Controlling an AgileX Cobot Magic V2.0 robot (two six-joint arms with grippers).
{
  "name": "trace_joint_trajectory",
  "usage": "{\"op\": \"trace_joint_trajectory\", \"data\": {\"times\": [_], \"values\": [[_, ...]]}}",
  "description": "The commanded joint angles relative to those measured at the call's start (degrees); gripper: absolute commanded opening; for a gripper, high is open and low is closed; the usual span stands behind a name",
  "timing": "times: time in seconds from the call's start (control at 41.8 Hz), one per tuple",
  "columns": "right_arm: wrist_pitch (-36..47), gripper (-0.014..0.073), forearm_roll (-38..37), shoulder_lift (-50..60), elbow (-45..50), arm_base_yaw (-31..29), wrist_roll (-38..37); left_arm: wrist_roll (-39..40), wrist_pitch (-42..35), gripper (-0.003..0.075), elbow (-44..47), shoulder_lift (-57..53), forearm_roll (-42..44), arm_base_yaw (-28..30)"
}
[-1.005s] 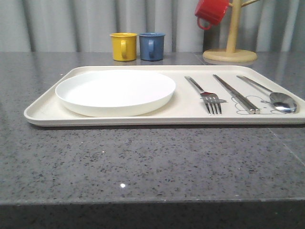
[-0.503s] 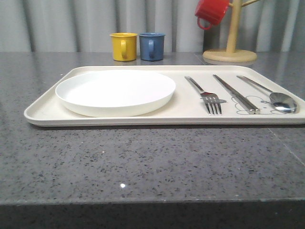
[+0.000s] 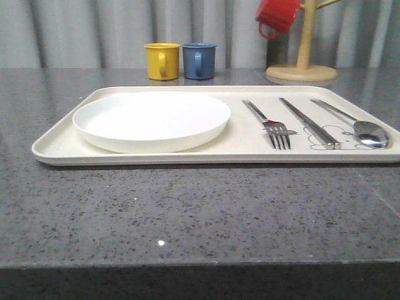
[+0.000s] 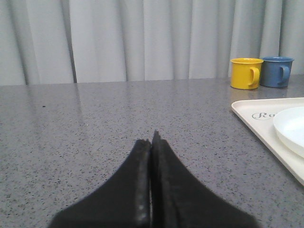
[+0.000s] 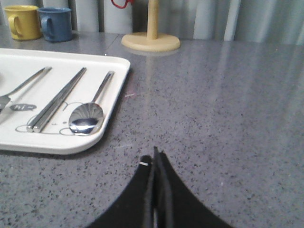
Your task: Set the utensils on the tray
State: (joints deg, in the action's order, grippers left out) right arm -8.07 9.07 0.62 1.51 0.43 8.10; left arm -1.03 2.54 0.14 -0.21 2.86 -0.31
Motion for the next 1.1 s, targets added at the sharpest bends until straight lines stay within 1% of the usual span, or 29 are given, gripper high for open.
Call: {"op": "trace_joint_trajectory", "data": {"times": [0.0, 0.359, 0.455, 0.574, 0.694, 0.838, 0.981, 1.077], "values": [[6.04, -0.0068, -0.14, 0.96, -0.27, -0.27, 0.16, 0.63, -4.5, -0.002, 0.35, -1.23, 0.04, 0.15], [6.2, -0.0068, -0.14, 1.02, -0.27, -0.14, -0.13, 0.63, -4.5, -0.002, 0.35, -1.23, 0.04, 0.15], [9.1, -0.0068, -0.64, 1.02, -0.27, -0.14, -4.18, 0.63, -4.5, -0.002, 0.35, -1.23, 0.04, 0.15], [13.46, -0.0068, -4.31, 1.02, -0.27, -0.14, -7.58, 0.63, -4.5, -0.002, 0.35, -1.23, 0.04, 0.15], [12.9, -0.0068, -4.9, 1.02, -0.27, -0.14, -7.63, 0.63, -4.5, -0.002, 0.35, -1.23, 0.04, 0.15], [12.76, -0.0068, -8.09, 1.02, -0.27, -0.14, -8.1, 0.63, -4.5, -0.002, 0.35, -1.23, 0.04, 0.15], [12.81, -0.0068, -8.35, 1.02, -0.27, -0.14, -10.09, 0.63, -4.5, -0.002, 0.35, -1.23, 0.04, 0.15], [12.75, -0.0068, -8.35, 1.02, -0.27, -0.14, -10.09, 0.63, -4.5, -0.002, 0.35, -1.23, 0.04, 0.15]]}}
